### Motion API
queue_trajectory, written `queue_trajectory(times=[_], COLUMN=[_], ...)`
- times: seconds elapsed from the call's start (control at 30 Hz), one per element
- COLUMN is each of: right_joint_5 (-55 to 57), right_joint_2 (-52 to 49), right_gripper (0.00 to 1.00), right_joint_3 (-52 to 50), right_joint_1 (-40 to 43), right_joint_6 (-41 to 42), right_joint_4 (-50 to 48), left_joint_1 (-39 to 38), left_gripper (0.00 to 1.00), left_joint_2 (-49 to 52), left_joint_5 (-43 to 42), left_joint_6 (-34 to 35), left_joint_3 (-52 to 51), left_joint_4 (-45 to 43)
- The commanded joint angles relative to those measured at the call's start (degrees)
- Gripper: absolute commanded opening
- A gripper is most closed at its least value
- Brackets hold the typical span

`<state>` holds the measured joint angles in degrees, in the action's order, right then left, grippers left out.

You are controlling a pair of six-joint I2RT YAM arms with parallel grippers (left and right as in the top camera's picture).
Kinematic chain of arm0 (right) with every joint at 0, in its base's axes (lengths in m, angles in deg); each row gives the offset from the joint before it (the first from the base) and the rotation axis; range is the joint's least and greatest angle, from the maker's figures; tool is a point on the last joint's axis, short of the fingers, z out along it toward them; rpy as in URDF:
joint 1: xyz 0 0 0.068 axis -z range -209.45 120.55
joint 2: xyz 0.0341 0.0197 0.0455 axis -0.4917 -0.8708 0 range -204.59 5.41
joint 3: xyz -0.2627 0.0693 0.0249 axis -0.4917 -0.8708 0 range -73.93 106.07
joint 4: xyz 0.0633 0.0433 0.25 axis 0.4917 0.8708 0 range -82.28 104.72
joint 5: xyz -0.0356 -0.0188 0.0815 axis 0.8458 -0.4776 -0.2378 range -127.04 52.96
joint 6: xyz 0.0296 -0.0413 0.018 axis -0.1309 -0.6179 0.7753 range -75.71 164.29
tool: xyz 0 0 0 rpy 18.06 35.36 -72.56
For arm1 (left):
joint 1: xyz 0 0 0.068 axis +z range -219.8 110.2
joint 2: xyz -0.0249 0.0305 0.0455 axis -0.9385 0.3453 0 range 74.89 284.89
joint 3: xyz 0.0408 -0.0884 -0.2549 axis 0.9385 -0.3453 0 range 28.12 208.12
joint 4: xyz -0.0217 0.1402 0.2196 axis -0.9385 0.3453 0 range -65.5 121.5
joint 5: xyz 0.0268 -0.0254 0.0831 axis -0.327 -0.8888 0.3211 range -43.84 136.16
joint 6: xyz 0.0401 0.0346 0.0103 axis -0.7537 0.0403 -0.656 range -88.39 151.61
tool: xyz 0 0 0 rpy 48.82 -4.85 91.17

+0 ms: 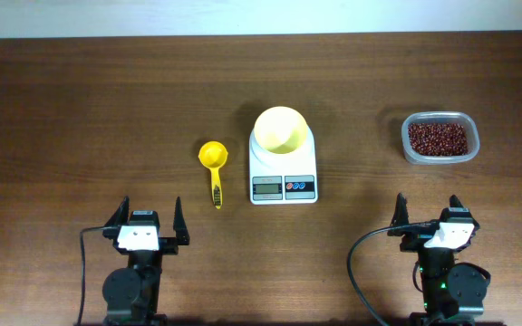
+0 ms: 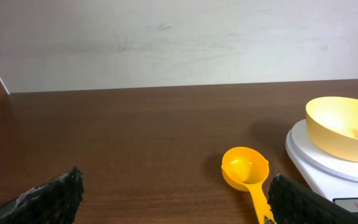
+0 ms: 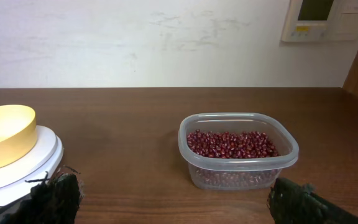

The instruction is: Scoop item into bowl and weigh 50g on scale

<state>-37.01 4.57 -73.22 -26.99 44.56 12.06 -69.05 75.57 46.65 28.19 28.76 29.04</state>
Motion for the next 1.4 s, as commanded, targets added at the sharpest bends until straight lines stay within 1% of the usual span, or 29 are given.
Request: queue_trajectory(times=[0.0,0.53,0.6,0.67,0.73,0.83,0.9,0.97,1.1,1.2,1.27,1.37], right_joint_5=[0.7,0.7,0.7,0.7,0.7,0.7,0.7,0.7,0.7,0.7,0.7,0.7], right_joint_2=[0.6,0.6,0.6,0.6,0.6,0.6,0.6,0.5,0.5,0.5,0.5,0.5], right_gripper=[0.99,0.99,0.99,0.99,0.99,0.99,0.99,0.99,0.99,0.99,0.99,0.99], right_joint_3=[-0.4,-0.4,-0.4,-0.4,-0.4,-0.4,-0.4,-0.4,-0.4,-0.4,-0.4,-0.4], right_joint_1=[-0.6,-0.6,-0.6,-0.6,-0.6,-0.6,-0.6,-0.6,-0.6,-0.6,-0.6,-0.6], right_joint_6=[0.6,0.6,0.6,0.6,0.6,0.6,0.6,0.6,0.6,0.6,0.6,0.6], right_joint_4=[0.3,0.3,0.3,0.3,0.3,0.3,0.3,0.3,0.3,0.3,0.3,0.2], left_joint_1=[-0.2,-0.2,-0.2,-0.2,-0.2,-0.2,-0.2,-0.2,-0.2,-0.2,-0.2,-0.2], left_gripper=[0.99,0.99,0.99,0.99,0.99,0.99,0.99,0.99,0.99,0.99,0.99,0.99], left_joint_2=[-0.4,-0.4,-0.4,0.1,2.1,7.6,14.3,23.6,40.4,49.3,54.3,62.3], left_joint_5=[0.4,0.4,0.4,0.4,0.4,1.0,1.1,2.4,1.1,-0.7,-0.7,-1.0], left_joint_6=[0.5,0.6,2.0,6.3,6.9,6.9,6.9,6.8,6.9,6.8,6.8,5.6], left_joint_3=[-0.1,0.0,0.9,3.0,6.3,11.9,16.1,21.6,32.3,40.1,45.6,55.6], left_joint_4=[0.3,0.1,0.4,0.8,2.7,6.1,6.3,6.3,6.5,7.9,10.7,18.8])
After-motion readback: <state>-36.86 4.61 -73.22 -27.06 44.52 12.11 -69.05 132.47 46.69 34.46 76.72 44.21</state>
